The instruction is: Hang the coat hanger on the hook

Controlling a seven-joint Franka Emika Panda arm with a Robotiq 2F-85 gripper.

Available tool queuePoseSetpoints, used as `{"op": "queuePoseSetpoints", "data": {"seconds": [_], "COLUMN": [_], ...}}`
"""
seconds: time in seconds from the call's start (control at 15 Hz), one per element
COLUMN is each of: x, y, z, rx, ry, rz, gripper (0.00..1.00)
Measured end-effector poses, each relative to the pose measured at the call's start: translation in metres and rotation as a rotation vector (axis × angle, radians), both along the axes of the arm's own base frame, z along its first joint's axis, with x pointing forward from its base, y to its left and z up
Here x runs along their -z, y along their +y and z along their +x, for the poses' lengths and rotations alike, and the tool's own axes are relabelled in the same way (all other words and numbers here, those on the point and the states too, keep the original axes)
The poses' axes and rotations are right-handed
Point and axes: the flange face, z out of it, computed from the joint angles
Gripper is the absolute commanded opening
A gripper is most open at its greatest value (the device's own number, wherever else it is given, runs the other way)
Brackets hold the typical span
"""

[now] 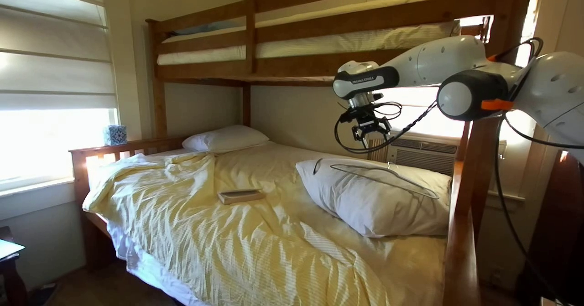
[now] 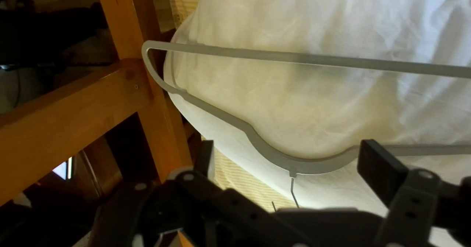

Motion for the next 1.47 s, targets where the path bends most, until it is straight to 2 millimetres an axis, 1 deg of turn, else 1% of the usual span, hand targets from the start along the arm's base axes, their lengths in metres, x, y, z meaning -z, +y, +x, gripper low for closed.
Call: {"op": "queuePoseSetpoints", "data": {"seconds": [0.13, 0.33, 0.47, 0.67, 0.8, 0.87, 1.2, 1.33, 1.47], "x": [-0.001, 0.0, 0.009, 0.032, 0.046, 0.049, 0.049, 0.051, 0.056], "y": [0.001, 0.004, 0.005, 0.001, -0.005, -0.01, -0.036, -0.042, -0.045], "z": [0.002, 0.01, 0.019, 0.033, 0.04, 0.043, 0.046, 0.047, 0.048], "rx": [0.007, 0.112, 0.182, 0.294, 0.362, 0.395, 0.566, 0.631, 0.699], "ry": [-0.008, -0.095, -0.166, -0.26, -0.325, -0.359, -0.516, -0.563, -0.581], "rz": [-0.006, -0.041, -0.058, -0.093, -0.112, -0.119, -0.137, -0.141, -0.139], "gripper": [1.0, 1.0, 1.0, 1.0, 1.0, 1.0, 1.0, 1.0, 1.0]}}
